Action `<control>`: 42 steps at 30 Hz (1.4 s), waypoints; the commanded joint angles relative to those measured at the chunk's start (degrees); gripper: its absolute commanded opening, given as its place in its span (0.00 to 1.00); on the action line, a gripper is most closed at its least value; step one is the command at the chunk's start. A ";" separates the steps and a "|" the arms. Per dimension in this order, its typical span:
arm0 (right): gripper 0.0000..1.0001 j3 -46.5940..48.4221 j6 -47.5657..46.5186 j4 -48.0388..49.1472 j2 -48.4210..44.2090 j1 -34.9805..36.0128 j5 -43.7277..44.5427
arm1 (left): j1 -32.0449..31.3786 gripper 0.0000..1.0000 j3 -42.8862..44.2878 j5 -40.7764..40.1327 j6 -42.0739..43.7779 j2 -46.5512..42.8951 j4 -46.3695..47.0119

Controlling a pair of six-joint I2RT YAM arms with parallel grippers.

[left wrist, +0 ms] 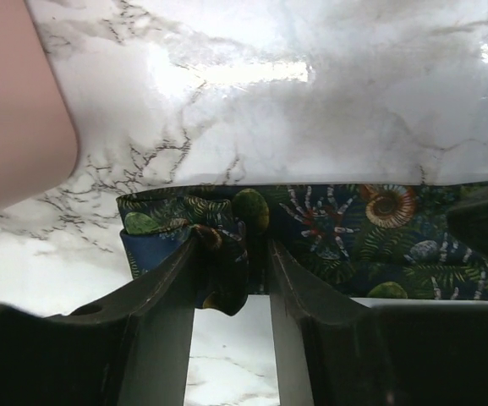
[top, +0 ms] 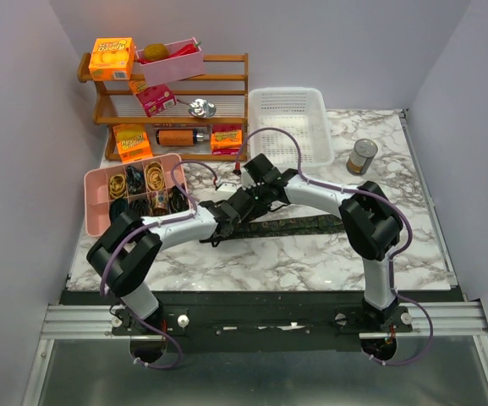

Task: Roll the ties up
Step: Roll the tie at the center of the board.

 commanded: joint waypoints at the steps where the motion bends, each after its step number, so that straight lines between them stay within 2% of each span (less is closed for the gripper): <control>1: 0.01 0.37 -0.99 0.69 -0.08 0.57 -0.57 | -0.87 0.47 -1.99 4.88 -0.28 -1.69 5.32; 12: 0.01 0.37 -1.51 0.69 0.36 0.57 -1.27 | 0.10 0.47 -7.88 11.64 -2.22 -3.53 12.96; 23: 0.00 0.99 -2.31 0.16 -1.49 0.57 -1.97 | 1.68 0.48 -10.78 12.80 -2.66 -8.63 15.17; 25: 0.00 0.90 -2.48 0.16 -1.84 0.57 -2.32 | 1.94 0.50 -10.87 12.27 -2.39 -11.16 14.82; 28: 0.00 1.08 -2.39 0.25 -2.10 0.57 -3.72 | 2.73 0.62 -11.04 11.83 -2.04 -15.11 14.46; 29: 0.01 1.16 -2.48 0.34 -2.28 0.65 -3.91 | 3.00 0.62 -11.30 12.35 -1.87 -16.01 14.46; 30: 0.00 1.34 -2.31 0.43 -2.28 0.65 -4.17 | 3.96 0.68 -11.39 12.70 -1.78 -16.88 14.38; 36: 0.01 2.57 -2.39 0.60 -2.37 1.09 -5.14 | 7.30 0.70 -13.32 15.78 -1.78 -22.25 13.85; 41: 0.00 4.15 -2.39 0.78 -2.11 2.32 -6.72 | 13.27 0.70 -18.94 21.40 -2.39 -27.61 16.22; 42: 0.00 4.41 -2.31 0.87 -1.93 2.85 -6.98 | 14.24 0.74 -19.74 22.10 -2.48 -28.31 16.39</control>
